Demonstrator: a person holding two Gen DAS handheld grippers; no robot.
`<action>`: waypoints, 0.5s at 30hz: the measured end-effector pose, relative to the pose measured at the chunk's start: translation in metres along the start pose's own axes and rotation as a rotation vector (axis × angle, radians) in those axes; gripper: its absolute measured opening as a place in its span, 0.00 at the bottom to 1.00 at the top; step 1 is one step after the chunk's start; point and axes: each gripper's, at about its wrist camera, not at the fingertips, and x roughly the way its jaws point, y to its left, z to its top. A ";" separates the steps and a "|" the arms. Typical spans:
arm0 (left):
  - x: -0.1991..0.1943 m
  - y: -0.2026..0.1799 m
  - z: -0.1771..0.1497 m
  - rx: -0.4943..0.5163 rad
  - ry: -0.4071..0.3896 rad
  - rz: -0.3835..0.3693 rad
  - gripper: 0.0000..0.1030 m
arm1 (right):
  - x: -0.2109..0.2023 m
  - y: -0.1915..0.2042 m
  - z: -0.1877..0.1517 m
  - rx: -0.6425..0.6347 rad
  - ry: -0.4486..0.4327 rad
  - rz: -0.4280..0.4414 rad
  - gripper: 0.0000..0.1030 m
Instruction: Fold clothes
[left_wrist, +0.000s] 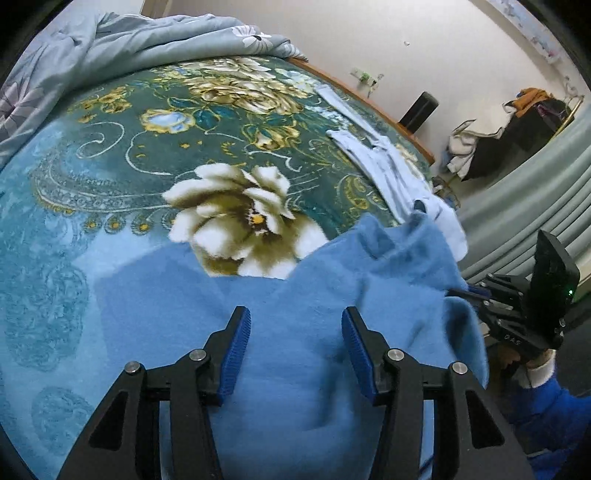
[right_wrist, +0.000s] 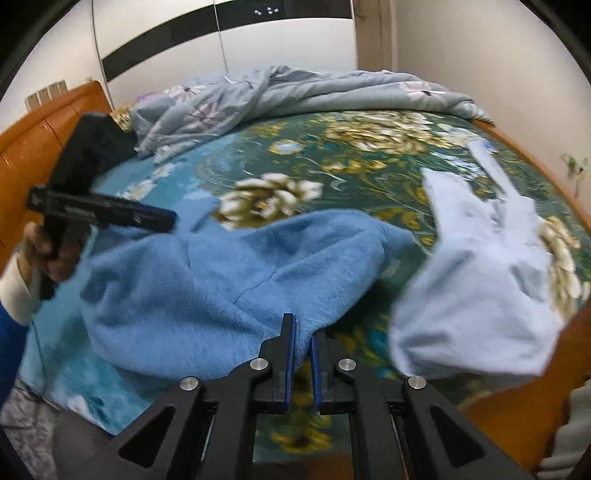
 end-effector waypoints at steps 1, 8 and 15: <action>0.002 0.000 0.001 0.003 0.007 0.007 0.52 | 0.000 -0.003 -0.005 -0.002 0.013 -0.008 0.07; 0.032 -0.016 0.017 0.059 0.091 0.035 0.53 | 0.002 -0.026 -0.038 0.052 0.069 -0.026 0.07; 0.061 -0.012 0.020 0.040 0.177 0.013 0.58 | 0.002 -0.027 -0.041 0.061 0.063 -0.021 0.08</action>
